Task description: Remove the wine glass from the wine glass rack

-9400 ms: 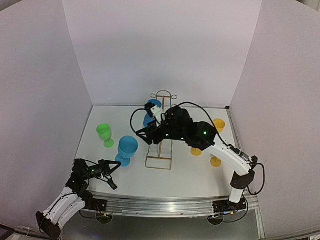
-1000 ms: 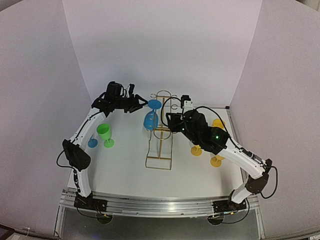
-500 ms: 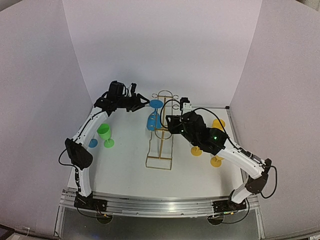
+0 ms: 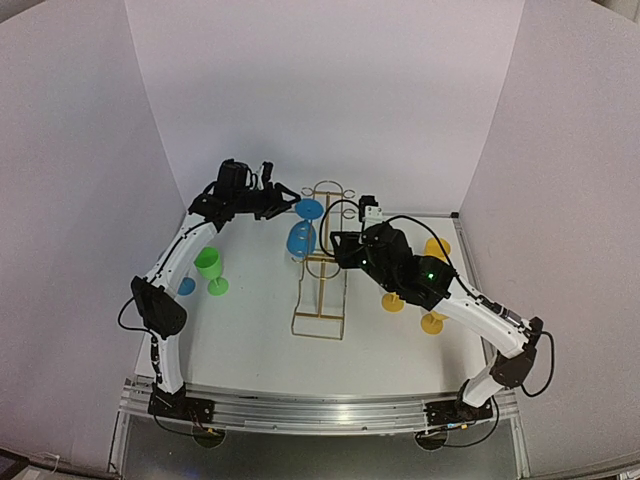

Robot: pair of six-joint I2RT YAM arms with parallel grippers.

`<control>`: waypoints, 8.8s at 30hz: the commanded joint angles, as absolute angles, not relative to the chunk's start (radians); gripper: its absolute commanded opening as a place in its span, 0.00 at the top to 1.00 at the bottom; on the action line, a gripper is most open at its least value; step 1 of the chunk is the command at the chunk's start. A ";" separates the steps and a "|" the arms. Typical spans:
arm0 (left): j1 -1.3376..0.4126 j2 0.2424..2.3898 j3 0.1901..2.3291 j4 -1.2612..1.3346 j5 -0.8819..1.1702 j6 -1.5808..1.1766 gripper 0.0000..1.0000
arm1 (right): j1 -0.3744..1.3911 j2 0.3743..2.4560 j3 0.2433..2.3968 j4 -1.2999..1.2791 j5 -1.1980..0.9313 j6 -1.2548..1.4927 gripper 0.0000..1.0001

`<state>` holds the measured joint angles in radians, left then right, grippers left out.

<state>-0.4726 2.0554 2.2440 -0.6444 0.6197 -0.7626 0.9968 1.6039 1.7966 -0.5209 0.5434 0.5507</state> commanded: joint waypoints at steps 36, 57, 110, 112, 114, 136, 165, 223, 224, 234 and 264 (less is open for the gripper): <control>-0.492 2.039 2.260 -0.651 0.615 -0.802 1.00 | 0.992 1.601 1.806 -0.514 0.534 0.562 0.53; -0.446 1.964 2.132 -0.494 0.772 -1.026 1.00 | 0.992 1.594 1.808 -0.514 0.525 0.569 0.54; -0.491 0.746 0.779 -0.287 0.641 2.008 1.00 | 0.992 1.740 2.005 -0.518 0.251 0.503 0.30; -0.491 0.719 0.709 -0.252 0.654 2.053 1.00 | 0.993 1.784 2.045 -0.522 0.159 0.503 0.24; -0.491 0.702 0.656 -0.211 0.660 2.078 1.00 | 0.995 1.822 2.084 -0.526 0.074 0.510 0.22; -0.491 0.730 0.574 -0.039 0.646 2.099 1.00 | 1.021 2.013 2.291 -0.700 -0.131 0.523 0.65; -0.489 1.073 1.538 -0.892 0.553 0.105 0.19 | 1.252 2.206 2.516 -0.694 0.737 0.366 1.00; -0.364 1.700 1.691 -0.889 0.151 0.273 1.00 | 1.275 2.004 2.352 -0.557 0.630 0.277 0.51; -0.363 1.717 1.698 -0.886 0.152 0.269 1.00 | 1.275 1.993 2.339 -0.556 0.636 0.278 0.51; -0.350 1.825 1.703 -0.815 0.166 0.229 1.00 | 1.276 1.959 2.288 -0.543 0.643 0.288 0.52; -0.332 1.807 1.700 -0.836 0.172 0.219 0.53 | 1.272 1.926 2.244 -0.534 0.661 0.271 0.48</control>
<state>-0.3444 1.8454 1.6409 -0.8327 0.1548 0.2330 1.2705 1.9835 2.2547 -0.5656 0.6365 0.2833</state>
